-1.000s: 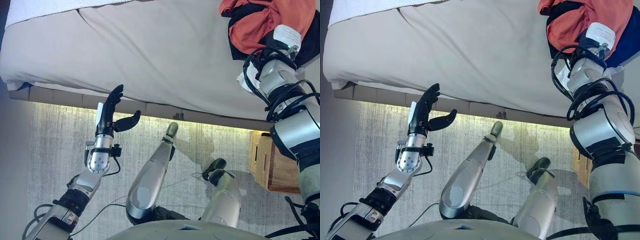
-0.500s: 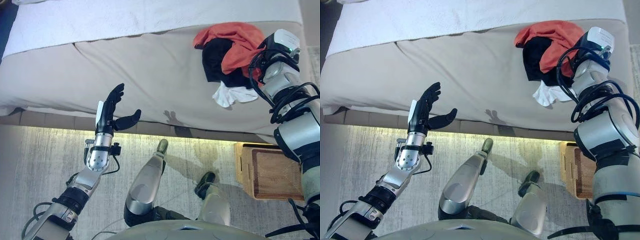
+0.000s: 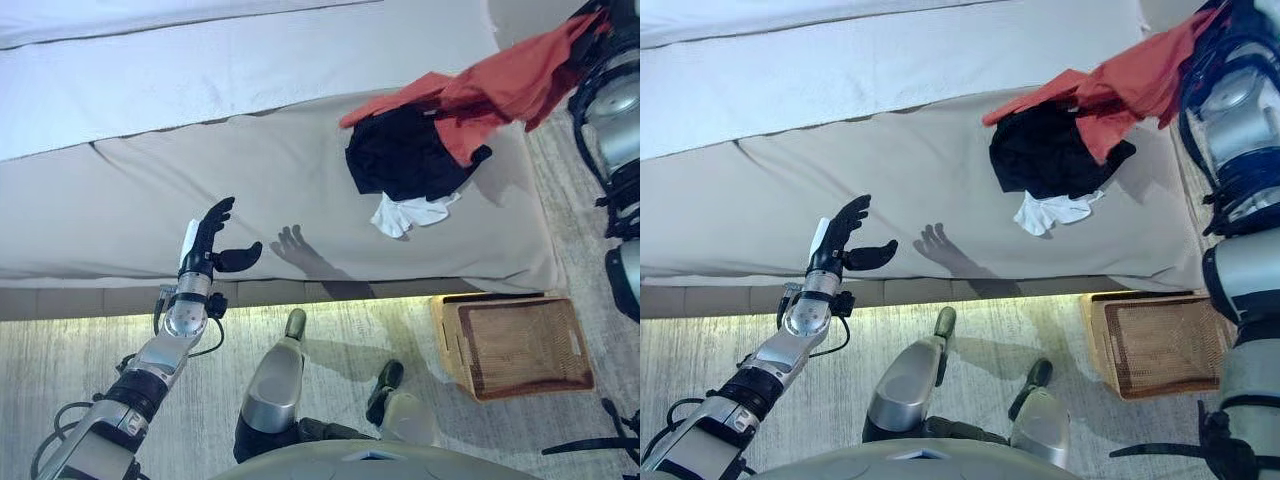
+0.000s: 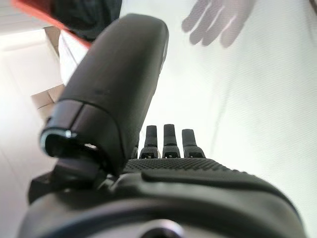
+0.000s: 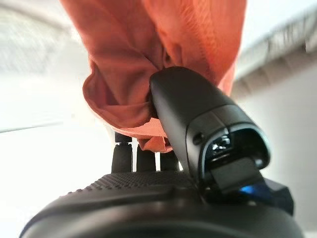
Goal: Pick up the clothes from the bed and place them into the basket
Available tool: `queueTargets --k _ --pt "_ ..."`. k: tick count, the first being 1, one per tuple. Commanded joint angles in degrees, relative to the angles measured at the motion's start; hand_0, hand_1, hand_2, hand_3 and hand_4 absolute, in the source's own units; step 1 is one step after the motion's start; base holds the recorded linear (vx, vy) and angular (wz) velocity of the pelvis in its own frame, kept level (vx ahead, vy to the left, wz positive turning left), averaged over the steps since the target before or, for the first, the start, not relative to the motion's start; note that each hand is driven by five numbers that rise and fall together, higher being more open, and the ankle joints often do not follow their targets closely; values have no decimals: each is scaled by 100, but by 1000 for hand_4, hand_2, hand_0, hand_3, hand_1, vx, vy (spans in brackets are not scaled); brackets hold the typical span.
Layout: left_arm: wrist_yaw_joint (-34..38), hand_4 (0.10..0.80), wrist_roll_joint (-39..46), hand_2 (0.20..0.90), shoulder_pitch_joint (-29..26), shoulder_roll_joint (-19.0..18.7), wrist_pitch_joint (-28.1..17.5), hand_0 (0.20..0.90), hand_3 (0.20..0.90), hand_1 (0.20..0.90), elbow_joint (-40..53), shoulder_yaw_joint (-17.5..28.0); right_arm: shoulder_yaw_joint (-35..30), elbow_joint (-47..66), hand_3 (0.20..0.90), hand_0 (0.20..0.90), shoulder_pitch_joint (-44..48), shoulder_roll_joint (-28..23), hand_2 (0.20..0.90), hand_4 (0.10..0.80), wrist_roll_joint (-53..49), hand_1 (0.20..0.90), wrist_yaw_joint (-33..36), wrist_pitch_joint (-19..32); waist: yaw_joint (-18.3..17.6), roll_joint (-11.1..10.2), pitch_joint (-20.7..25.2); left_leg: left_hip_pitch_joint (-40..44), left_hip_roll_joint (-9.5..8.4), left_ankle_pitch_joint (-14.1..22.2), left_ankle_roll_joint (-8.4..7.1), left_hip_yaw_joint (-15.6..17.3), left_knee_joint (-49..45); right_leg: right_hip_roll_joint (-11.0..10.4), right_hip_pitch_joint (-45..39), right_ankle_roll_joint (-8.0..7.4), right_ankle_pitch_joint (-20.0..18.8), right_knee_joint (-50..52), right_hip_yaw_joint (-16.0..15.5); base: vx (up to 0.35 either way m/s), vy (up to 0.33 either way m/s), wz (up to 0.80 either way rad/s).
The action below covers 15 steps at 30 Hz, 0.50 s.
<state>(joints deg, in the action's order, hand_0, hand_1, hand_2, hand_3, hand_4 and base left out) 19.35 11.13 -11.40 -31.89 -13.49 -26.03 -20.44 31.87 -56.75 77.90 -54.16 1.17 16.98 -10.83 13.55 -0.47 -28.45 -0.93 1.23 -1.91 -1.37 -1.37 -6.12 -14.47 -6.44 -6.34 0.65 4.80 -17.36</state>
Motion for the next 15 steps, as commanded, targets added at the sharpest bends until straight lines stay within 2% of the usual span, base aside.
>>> queueTargets --k 1,9,15 --pt "22 800 -158 900 524 -7 -279 900 900 900 64 -47 753 309 200 300 569 -415 300 100 75 300 504 40 -214 -218 1713 115 512 325 -160 420 191 -133 163 4 95 244 211 99 6 -16" --pt "-223 800 -172 900 572 6 -155 900 900 900 -200 -196 1068 368 200 300 1104 -706 300 100 -239 300 552 43 -380 -319 2163 496 638 85 -297 621 845 -13 -80 -96 -87 -221 189 67 -16 -11" --pt "-200 800 -221 900 498 -26 -137 900 900 900 -376 -239 867 598 200 300 1003 -859 300 100 -418 300 884 79 -567 -341 2285 634 714 17 -362 746 1080 52 -93 -158 -165 -423 249 7 -19 -13"
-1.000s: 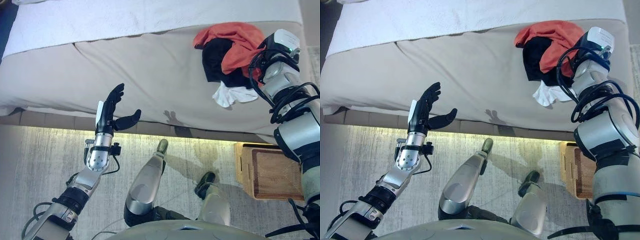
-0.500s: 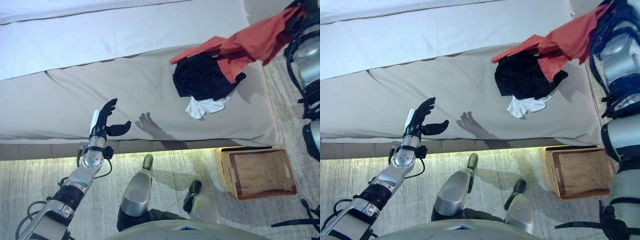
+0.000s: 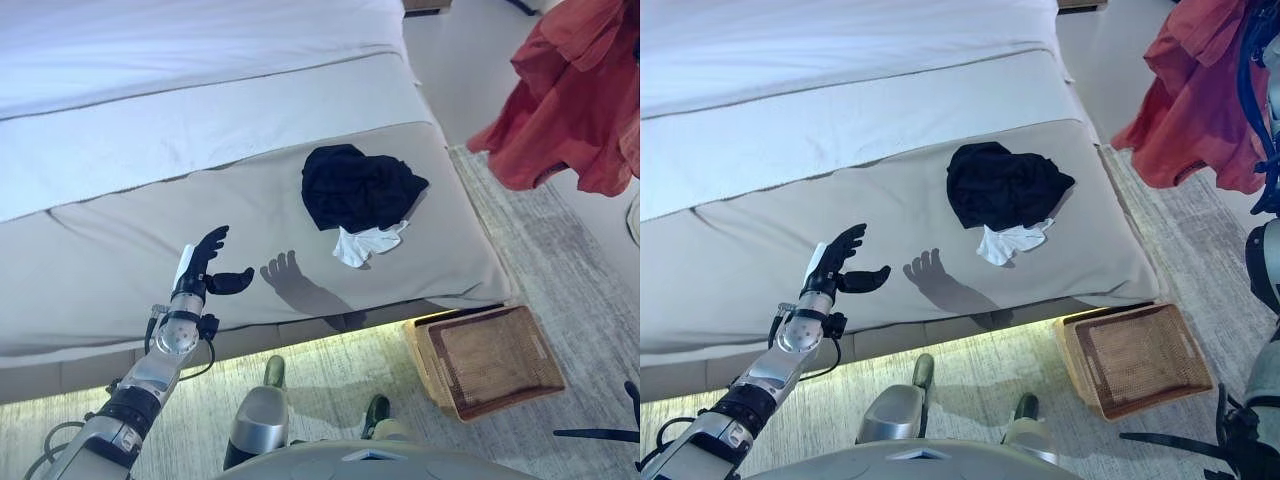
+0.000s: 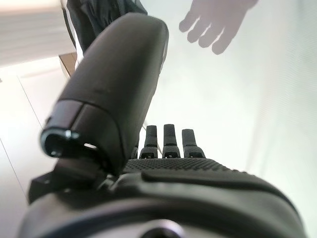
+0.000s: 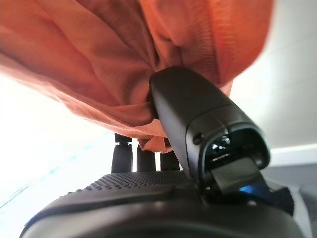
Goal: Pick up the clothes from the bed and place them into the basket
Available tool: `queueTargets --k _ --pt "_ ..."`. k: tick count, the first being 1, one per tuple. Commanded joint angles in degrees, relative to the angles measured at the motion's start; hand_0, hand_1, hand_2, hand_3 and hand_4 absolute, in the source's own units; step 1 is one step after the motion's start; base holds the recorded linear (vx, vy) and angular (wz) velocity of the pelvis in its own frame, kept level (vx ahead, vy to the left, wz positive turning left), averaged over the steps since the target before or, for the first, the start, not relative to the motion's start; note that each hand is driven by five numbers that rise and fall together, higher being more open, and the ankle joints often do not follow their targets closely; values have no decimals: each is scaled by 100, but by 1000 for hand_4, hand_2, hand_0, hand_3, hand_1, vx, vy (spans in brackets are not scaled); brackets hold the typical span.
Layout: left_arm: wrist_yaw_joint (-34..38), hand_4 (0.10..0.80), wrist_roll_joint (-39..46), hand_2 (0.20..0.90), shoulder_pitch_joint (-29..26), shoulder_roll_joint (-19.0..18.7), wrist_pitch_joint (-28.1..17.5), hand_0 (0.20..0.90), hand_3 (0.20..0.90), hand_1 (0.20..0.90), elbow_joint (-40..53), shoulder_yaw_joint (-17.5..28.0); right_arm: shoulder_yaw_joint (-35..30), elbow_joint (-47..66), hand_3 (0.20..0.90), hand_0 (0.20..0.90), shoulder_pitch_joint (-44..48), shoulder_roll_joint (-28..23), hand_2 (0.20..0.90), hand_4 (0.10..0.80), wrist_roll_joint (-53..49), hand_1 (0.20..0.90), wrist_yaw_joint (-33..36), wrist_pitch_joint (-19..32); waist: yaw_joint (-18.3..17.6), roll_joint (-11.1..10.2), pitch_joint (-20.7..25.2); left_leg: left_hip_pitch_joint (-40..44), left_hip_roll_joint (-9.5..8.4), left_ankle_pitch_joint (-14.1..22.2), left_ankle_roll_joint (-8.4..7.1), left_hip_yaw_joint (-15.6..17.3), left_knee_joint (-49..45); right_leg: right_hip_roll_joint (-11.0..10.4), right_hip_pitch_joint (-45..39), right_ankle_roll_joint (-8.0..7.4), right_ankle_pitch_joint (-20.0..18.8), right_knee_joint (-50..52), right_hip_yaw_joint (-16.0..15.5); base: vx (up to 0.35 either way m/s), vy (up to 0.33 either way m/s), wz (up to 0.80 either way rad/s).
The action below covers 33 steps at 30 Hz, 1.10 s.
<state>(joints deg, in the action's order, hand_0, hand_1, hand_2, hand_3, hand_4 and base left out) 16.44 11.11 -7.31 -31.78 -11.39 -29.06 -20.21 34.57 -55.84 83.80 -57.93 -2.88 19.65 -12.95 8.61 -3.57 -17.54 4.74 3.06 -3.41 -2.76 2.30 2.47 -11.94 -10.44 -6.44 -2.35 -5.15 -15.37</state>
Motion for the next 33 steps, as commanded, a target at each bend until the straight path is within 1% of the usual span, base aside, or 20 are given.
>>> queueTargets --k 1,3,7,10,11,13,14,16,19,22,26,29,33 --pt "92 800 -228 900 73 -40 -354 900 900 900 -104 -251 550 607 200 300 363 -507 300 100 -41 300 641 264 -117 -35 1205 85 547 173 -232 419 232 -195 329 -158 124 563 76 -5 -5 -25" --pt "117 800 -270 900 -54 1 -329 900 900 900 -206 -246 355 904 200 300 90 -553 300 100 -102 300 596 218 -309 -27 1213 140 608 191 -256 566 253 -174 402 -179 109 561 191 -12 4 -23" --pt "144 800 -367 900 -238 129 -319 900 900 900 -318 -270 -10 1346 200 300 -511 -639 300 100 46 300 408 139 -584 -1 1177 216 667 224 -275 753 253 -130 493 -178 80 539 421 -10 15 -36" --pt "127 800 -447 900 -341 230 -339 900 900 900 -432 -202 -615 1627 200 300 -1317 -590 300 100 -49 300 302 226 -802 15 1136 293 694 284 -281 910 253 -92 533 -197 36 469 618 4 14 -30" --pt "133 800 -485 900 -360 264 -352 900 900 900 -481 -192 -935 1745 200 300 -1766 -523 300 100 37 300 269 288 -875 16 1114 326 708 297 -283 973 253 -74 557 -199 21 459 699 13 17 -35" --pt "130 800 -575 900 -389 359 -362 900 900 900 -548 -134 -1342 1932 200 300 -2507 -315 300 100 217 300 233 286 -1031 53 1056 390 728 313 -274 1077 253 -31 597 -187 0 447 873 17 20 -34" --pt "124 800 -595 900 -393 381 -369 900 900 900 -552 -103 -1438 1939 200 300 -2679 -259 300 100 239 300 233 320 -1070 62 1036 406 734 320 -272 1106 253 -19 607 -184 -2 445 913 11 9 -33" --pt "146 800 -621 900 -392 429 -345 900 900 900 -524 -27 -1854 1997 200 300 -3278 -74 300 100 246 300 235 394 -1186 83 988 461 755 356 -267 1218 253 16 631 -176 -9 425 1016 8 -7 -37" --pt "69 800 -700 900 -364 492 -354 900 900 900 -533 56 -2217 1998 200 300 -3902 156 300 100 360 300 229 397 -1289 88 942 519 769 379 -264 1319 253 71 645 -159 -51 369 1132 29 -38 -27" --pt "29 800 -772 900 -456 562 -306 900 900 900 -528 10 -2324 1995 200 300 -4200 318 300 100 290 300 138 421 -1368 121 867 519 795 373 -270 1396 253 108 720 -141 -78 370 1219 -9 -48 -21" --pt "21 800 -833 900 -503 659 -298 900 900 900 -495 -62 -2227 1797 200 300 -4201 342 300 100 263 300 -26 457 -1421 172 799 519 805 373 -302 1459 253 139 773 -117 -137 300 1257 -6 -61 -24" --pt "-13 800 -837 900 -524 643 -254 900 900 900 -371 -149 -2101 1617 200 300 -4116 350 300 100 164 300 -222 492 -1427 226 734 478 797 366 -322 1448 253 147 828 -100 -171 255 1257 -15 -83 -12" --pt "-79 800 -815 900 -625 614 -263 900 900 900 -359 -242 -1923 1604 200 300 -4119 480 300 100 -51 300 -672 506 -1450 330 570 398 762 357 -321 1398 253 123 958 -90 -179 308 1302 -30 -38 -1"
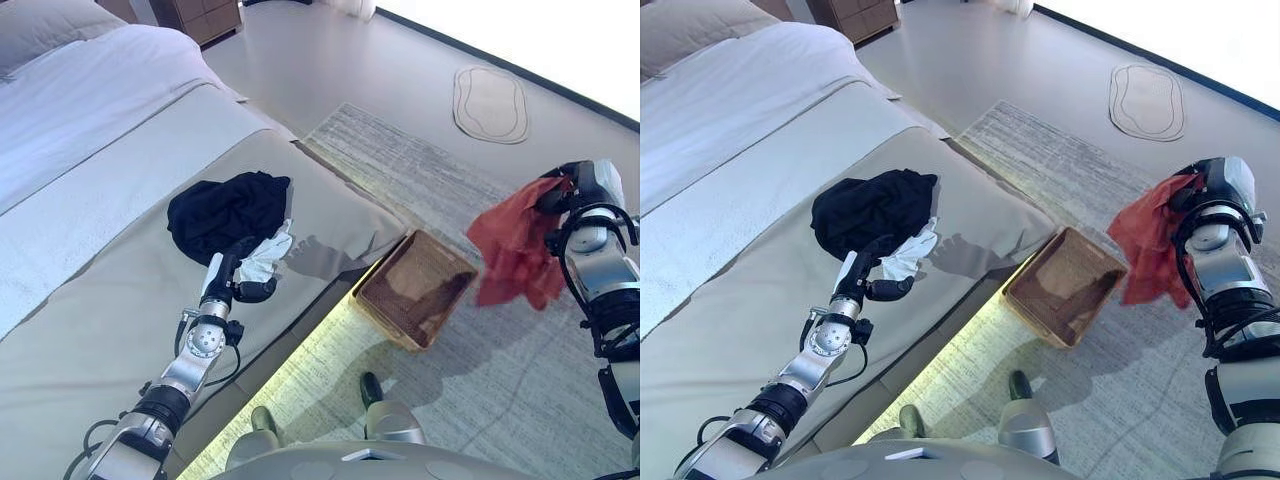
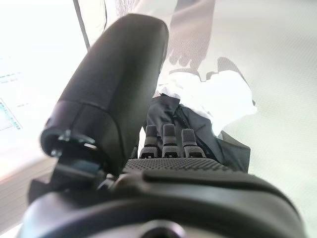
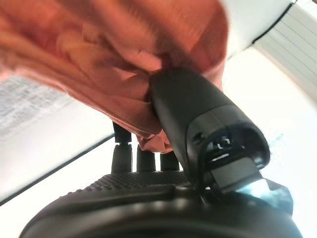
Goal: Pick up the clothes from the bed and place them into the basket
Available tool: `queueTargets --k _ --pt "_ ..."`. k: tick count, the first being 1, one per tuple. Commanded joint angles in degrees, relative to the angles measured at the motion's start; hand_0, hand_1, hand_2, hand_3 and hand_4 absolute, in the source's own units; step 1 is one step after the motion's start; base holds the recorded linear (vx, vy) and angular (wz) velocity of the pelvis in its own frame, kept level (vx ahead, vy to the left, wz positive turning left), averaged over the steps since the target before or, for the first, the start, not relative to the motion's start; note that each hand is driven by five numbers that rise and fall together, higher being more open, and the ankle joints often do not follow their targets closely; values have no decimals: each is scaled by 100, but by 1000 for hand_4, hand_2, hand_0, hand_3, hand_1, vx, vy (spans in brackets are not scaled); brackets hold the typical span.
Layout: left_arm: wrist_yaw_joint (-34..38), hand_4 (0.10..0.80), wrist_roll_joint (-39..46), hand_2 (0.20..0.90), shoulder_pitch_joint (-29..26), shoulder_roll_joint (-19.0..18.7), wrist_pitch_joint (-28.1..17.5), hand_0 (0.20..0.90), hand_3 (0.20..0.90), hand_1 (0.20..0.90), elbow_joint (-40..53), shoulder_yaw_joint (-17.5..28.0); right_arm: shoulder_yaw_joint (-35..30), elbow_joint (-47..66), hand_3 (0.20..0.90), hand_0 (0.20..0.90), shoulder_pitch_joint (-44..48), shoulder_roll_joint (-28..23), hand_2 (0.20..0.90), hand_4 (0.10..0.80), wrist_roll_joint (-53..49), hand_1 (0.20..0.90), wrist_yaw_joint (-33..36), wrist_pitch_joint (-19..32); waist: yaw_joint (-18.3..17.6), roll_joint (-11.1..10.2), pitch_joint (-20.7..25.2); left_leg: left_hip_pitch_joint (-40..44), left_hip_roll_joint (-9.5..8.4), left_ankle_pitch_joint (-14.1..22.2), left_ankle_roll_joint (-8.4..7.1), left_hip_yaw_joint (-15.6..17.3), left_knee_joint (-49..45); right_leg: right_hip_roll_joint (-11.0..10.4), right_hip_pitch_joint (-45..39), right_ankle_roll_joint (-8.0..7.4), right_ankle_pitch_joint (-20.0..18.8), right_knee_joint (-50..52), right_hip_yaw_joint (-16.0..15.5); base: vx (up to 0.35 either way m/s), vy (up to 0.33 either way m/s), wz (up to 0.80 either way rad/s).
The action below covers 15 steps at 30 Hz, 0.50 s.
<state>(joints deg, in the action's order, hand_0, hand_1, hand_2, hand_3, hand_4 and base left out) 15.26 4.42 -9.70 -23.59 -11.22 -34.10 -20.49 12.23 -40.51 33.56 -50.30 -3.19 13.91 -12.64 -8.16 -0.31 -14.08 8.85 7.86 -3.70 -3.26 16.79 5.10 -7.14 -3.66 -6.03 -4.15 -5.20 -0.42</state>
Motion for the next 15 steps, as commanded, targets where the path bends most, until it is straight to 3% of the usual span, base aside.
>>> queueTargets --k 1,15 --pt "33 800 -143 900 -387 -210 -286 900 900 900 154 -220 316 50 200 300 875 -272 300 100 -34 300 -132 487 225 21 206 -15 275 387 -266 -55 -10 -362 285 -129 3 317 -187 0 0 0" --pt "-30 800 2 900 -304 -294 -348 900 900 900 265 -277 84 -586 200 300 388 -52 300 100 119 300 -83 675 296 309 5 -80 179 396 -225 -200 -10 -475 291 -128 17 311 -196 1 -1 1"
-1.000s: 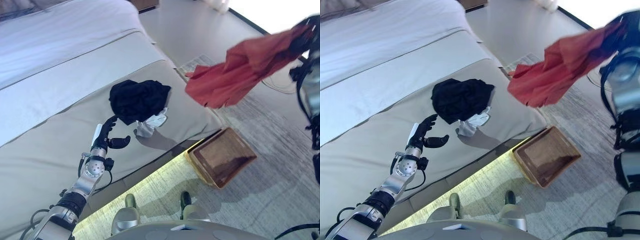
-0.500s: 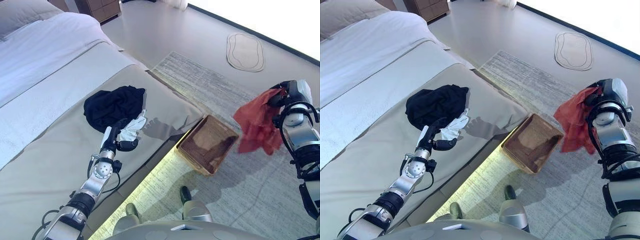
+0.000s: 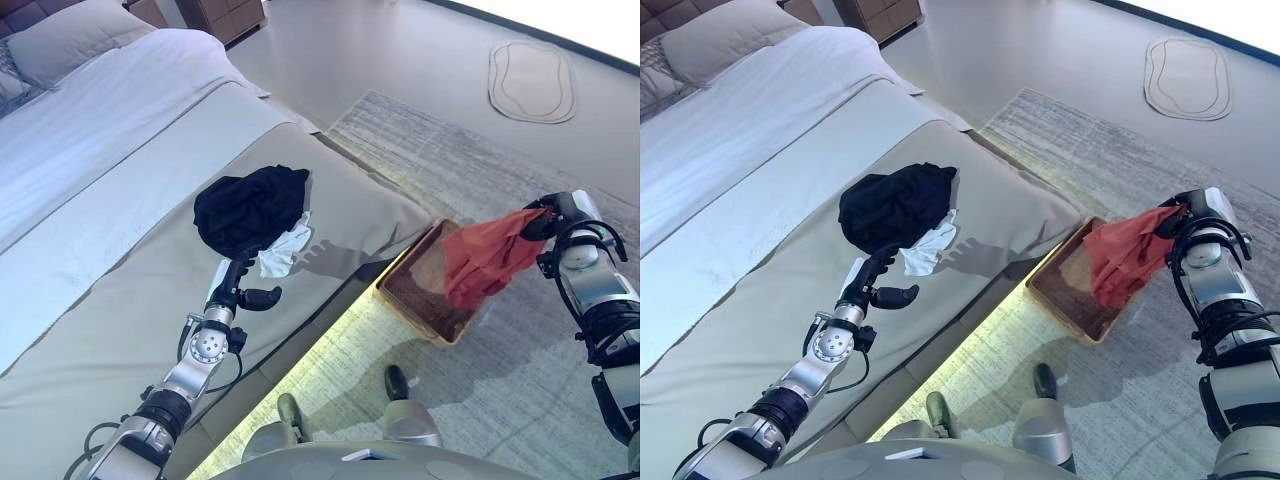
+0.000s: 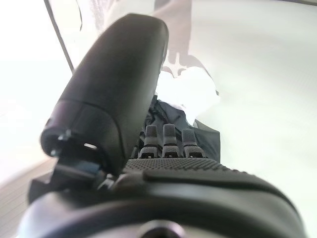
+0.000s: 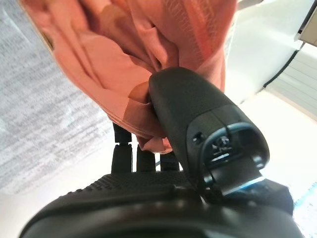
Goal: Pick up the clothes from the bed and place them into the basket
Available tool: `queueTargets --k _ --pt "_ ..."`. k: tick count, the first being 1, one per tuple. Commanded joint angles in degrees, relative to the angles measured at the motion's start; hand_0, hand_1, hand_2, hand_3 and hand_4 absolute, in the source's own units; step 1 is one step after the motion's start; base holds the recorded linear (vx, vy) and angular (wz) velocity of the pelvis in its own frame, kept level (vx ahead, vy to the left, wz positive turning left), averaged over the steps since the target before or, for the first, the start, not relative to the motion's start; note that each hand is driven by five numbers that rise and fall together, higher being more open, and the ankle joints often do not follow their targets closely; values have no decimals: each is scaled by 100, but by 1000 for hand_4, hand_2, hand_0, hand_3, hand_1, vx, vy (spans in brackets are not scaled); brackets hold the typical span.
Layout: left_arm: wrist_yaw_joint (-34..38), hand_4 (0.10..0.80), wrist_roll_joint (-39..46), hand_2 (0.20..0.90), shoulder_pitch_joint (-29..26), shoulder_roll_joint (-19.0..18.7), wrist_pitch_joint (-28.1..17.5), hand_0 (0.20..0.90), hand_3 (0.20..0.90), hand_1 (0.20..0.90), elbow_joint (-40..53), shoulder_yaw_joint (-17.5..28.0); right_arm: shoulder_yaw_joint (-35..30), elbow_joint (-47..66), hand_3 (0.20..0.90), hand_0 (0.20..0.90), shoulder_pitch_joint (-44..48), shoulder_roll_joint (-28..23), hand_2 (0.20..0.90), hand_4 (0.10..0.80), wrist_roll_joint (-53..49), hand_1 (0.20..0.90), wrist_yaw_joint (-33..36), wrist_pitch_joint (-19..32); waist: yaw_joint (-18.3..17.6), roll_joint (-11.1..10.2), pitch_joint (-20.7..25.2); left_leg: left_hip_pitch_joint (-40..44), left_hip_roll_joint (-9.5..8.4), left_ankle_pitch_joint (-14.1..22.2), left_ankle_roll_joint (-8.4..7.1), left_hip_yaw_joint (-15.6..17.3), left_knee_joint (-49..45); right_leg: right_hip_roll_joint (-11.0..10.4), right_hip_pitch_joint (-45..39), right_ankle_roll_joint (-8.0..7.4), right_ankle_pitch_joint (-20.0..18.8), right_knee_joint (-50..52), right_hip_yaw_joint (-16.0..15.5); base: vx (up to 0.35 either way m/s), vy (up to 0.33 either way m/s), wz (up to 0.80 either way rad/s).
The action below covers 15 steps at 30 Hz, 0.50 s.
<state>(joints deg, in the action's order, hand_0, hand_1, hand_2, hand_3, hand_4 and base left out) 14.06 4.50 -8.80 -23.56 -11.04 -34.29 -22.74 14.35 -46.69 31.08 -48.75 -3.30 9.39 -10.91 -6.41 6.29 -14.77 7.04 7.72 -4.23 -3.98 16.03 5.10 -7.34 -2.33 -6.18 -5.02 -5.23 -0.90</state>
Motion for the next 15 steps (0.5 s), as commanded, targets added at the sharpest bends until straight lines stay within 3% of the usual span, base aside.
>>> queueTargets --k 1,12,13,14,15 --pt "86 800 -6 900 -399 -304 -360 900 900 900 287 -56 -132 34 200 300 621 -200 300 100 145 300 376 490 123 -349 72 95 191 448 -152 -132 -10 -457 158 -113 104 313 -152 -18 -11 7" --pt "90 800 24 900 -454 -339 -362 900 900 900 341 -107 -33 -589 200 300 467 53 300 100 476 300 121 423 203 -312 27 82 206 421 -153 -161 -10 -469 142 -118 116 315 -203 -10 -7 4" --pt "105 800 28 900 -485 -333 -356 900 900 900 342 -128 15 -683 422 491 504 81 491 322 525 491 65 444 216 -303 20 79 209 416 -155 -164 -10 -472 145 -114 117 318 -209 0 0 0" --pt "109 800 36 900 -513 -325 -357 900 900 900 326 -145 53 -764 900 900 529 95 900 800 500 900 44 471 225 -292 16 75 210 413 -157 -170 -10 -472 147 -111 115 317 -217 0 0 0" --pt "89 800 31 900 -533 -323 -332 900 900 900 343 -148 64 -884 900 900 551 150 900 800 521 900 -1 528 243 -286 16 72 207 406 -157 -177 -10 -472 135 -108 111 307 -219 0 0 0"
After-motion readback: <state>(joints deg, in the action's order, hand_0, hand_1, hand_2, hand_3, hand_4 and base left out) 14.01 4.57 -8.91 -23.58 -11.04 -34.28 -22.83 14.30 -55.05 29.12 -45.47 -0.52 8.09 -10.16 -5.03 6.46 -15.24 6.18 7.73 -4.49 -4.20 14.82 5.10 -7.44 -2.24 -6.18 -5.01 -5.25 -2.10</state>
